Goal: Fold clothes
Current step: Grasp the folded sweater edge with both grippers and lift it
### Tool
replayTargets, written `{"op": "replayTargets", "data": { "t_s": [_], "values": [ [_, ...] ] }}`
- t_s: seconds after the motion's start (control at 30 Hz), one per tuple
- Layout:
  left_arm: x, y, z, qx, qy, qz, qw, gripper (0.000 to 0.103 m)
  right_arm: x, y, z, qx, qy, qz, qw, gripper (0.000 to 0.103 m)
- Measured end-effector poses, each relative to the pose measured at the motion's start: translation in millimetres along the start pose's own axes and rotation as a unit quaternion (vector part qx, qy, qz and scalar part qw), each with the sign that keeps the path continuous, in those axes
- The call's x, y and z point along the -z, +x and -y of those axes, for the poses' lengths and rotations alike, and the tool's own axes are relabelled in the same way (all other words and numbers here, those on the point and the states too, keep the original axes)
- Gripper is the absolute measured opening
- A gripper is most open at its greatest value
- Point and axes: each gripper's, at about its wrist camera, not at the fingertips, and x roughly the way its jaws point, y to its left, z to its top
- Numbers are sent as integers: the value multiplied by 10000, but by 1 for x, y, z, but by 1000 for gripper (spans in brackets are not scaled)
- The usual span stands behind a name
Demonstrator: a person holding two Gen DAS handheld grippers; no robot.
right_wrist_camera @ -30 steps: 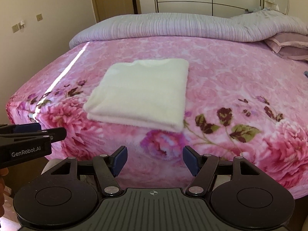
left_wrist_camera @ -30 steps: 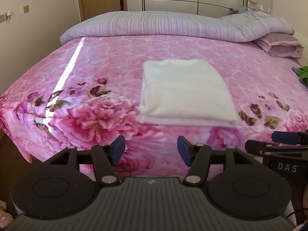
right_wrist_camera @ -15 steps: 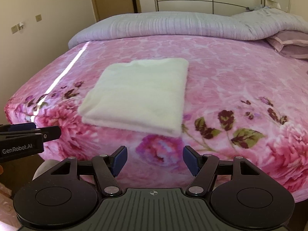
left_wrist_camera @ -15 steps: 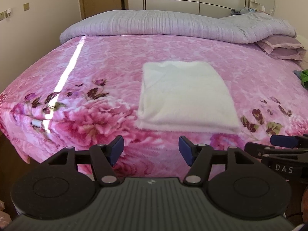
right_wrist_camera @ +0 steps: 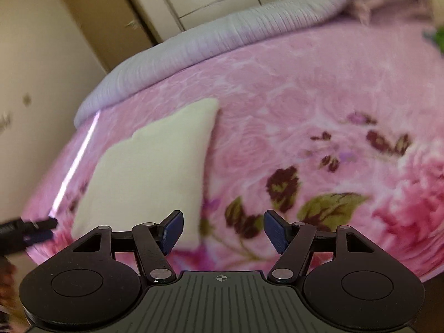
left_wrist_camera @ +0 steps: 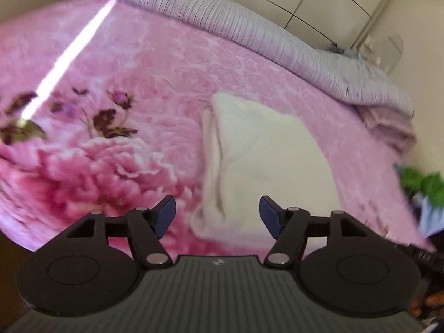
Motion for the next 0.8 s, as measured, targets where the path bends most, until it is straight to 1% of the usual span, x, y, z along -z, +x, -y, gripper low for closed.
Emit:
{"op": "replayTargets", "data": {
  "t_s": [0.13, 0.2, 0.27, 0.37, 0.47, 0.53, 0.6, 0.67, 0.73, 0.77, 0.8],
  "values": [
    [-24, 37, -23, 475, -516, -293, 9971, 63, -19, 24, 23, -595, 716, -238, 9954, 68],
    [-35, 58, -34, 790, -839, -452, 9923, 63, -26, 39, 27, -742, 946, -383, 9920, 68],
    [-42, 74, -41, 1016, -1054, -531, 9878, 63, -34, 54, 30, -893, 1157, -525, 9879, 68],
    [-54, 100, -49, 1171, -1186, -690, 9836, 63, -46, 78, 36, -1070, 1404, -695, 9818, 68],
    [-62, 126, -59, 1445, -1377, -888, 9758, 64, -58, 103, 42, -1157, 1511, -805, 9784, 68],
    [-66, 142, -68, 1670, -1641, -1014, 9669, 64, -65, 119, 45, -1320, 1620, -893, 9738, 68],
    [-71, 154, -73, 1898, -1783, -1132, 9588, 62, -74, 136, 50, -1658, 1756, -1030, 9649, 68],
    [-74, 162, -74, 1989, -1790, -1236, 9556, 62, -82, 152, 53, -1923, 1897, -1180, 9556, 68],
    [-77, 165, -72, 1996, -1720, -1307, 9557, 61, -86, 165, 54, -2057, 2019, -1337, 9482, 68],
    [-78, 166, -72, 2000, -1685, -1342, 9558, 61, -87, 168, 52, -2098, 2009, -1391, 9467, 68],
    [-78, 168, -73, 1996, -1787, -1378, 9535, 59, -88, 169, 50, -2085, 1979, -1449, 9468, 68]
  ]
}}
